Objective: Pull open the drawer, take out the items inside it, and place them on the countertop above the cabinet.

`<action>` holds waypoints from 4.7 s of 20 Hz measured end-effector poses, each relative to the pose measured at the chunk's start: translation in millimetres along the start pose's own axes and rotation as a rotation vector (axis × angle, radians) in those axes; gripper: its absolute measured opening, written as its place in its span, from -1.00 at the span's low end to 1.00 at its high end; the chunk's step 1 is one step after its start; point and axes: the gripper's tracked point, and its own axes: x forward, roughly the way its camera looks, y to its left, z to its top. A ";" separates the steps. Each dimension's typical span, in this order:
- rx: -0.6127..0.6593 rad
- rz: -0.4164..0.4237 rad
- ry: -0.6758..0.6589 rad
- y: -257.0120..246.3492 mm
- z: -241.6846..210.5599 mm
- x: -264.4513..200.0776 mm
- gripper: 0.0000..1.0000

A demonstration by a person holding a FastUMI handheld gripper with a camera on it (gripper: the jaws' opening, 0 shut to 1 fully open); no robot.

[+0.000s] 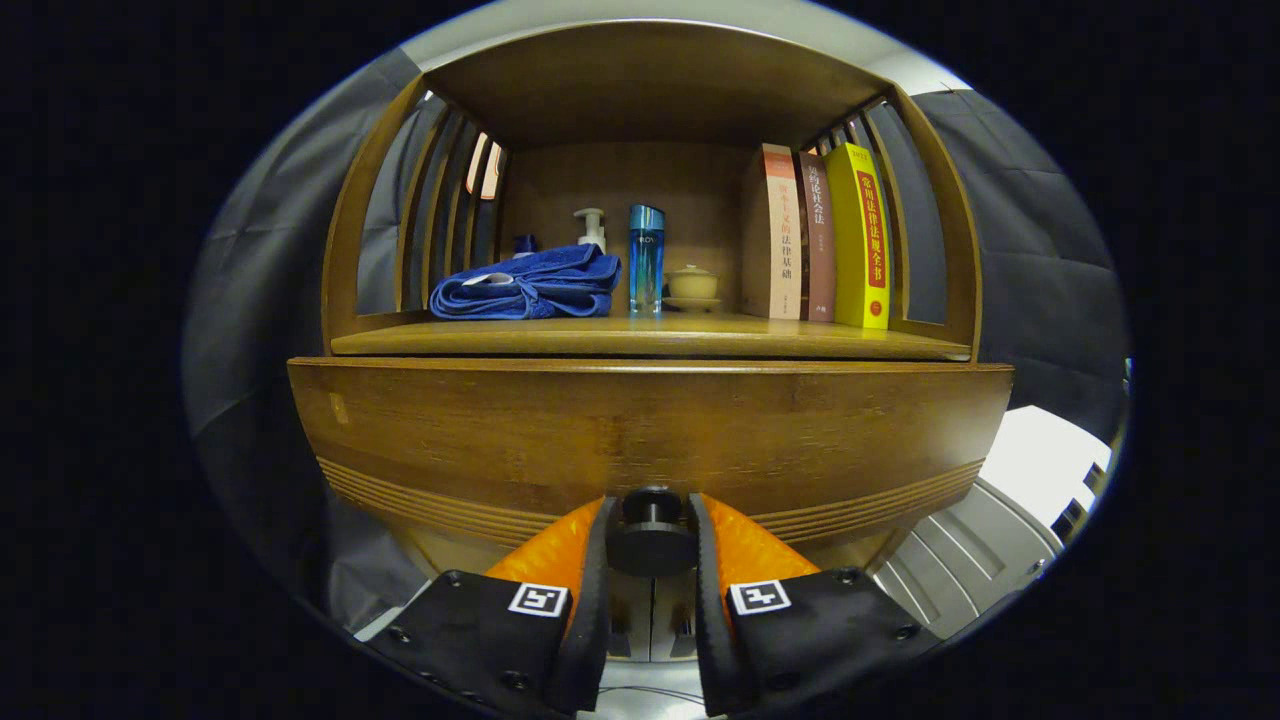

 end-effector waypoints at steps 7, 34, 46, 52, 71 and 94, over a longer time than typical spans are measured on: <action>0.001 -0.010 0.062 -1.2 -4.7 -26.0 -0.10; 0.004 0.000 0.061 -5.3 -14.1 -78.0 0.02; -0.019 -0.022 0.096 2.2 -31.6 -102.0 1.00; -0.180 -0.062 -0.085 6.3 46.4 -132.5 0.96; -0.072 -0.250 0.430 -32.0 81.6 -15.4 0.98; 0.101 -0.162 0.604 -0.9 -13.9 68.4 -0.50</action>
